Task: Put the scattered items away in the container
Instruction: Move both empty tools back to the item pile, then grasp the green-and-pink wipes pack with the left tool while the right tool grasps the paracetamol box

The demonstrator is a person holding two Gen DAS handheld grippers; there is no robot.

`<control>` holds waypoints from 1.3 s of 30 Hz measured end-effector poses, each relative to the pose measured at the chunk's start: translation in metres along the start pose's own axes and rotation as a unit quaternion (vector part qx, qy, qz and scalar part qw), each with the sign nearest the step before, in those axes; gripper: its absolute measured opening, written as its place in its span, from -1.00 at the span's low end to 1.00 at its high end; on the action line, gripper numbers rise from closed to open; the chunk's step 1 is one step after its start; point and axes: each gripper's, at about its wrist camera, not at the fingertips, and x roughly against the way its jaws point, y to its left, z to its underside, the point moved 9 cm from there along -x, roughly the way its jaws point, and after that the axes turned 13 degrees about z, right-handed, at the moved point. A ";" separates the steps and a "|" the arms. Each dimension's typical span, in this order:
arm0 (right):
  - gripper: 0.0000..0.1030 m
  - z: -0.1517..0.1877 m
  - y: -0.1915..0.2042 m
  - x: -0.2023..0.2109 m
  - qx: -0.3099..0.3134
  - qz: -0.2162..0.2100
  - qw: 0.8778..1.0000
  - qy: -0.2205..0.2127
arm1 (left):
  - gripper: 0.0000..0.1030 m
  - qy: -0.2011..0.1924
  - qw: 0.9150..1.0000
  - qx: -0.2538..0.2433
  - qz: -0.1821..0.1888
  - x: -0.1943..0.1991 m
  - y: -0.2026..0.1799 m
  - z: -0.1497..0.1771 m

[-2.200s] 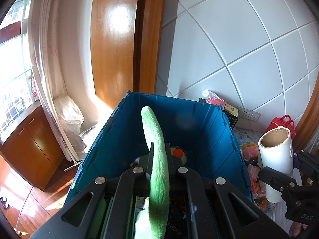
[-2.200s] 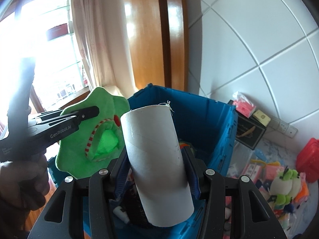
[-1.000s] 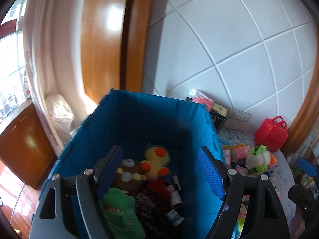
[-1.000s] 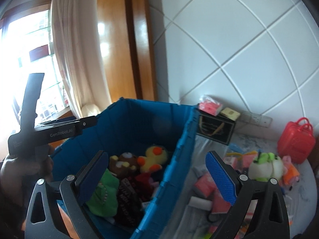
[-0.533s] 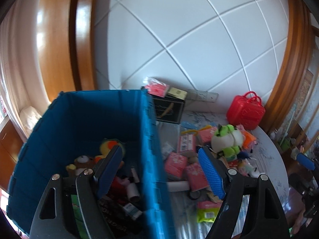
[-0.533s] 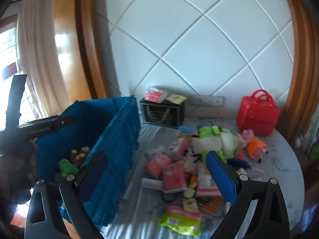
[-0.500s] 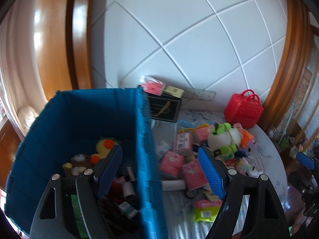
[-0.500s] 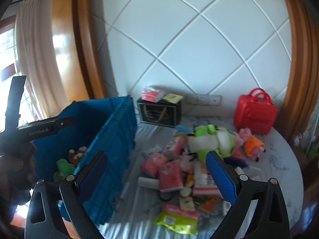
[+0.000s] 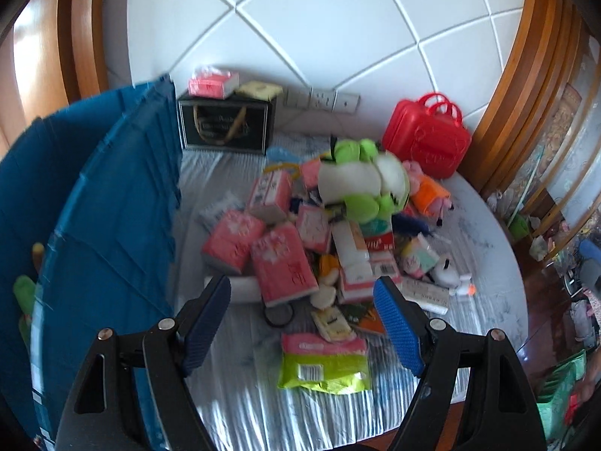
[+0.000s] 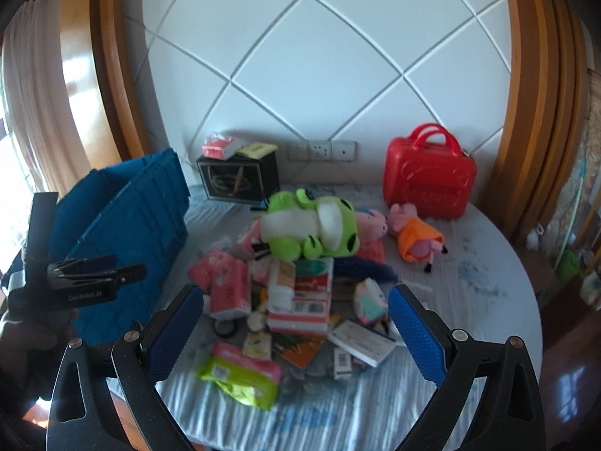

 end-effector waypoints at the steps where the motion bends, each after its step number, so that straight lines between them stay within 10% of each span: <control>1: 0.95 0.005 -0.005 -0.005 0.003 -0.003 1.000 0.006 | 0.52 0.007 1.000 0.004 -0.003 -0.009 -0.002 0.010; 24: 0.95 0.099 -0.025 -0.045 0.045 -0.007 0.995 0.088 | 0.52 0.124 0.975 0.179 0.040 -0.151 -0.007 0.181; 39: 0.95 0.137 -0.041 -0.134 0.172 -0.079 0.975 0.116 | 0.58 0.062 0.923 0.379 -0.031 -0.201 0.018 0.200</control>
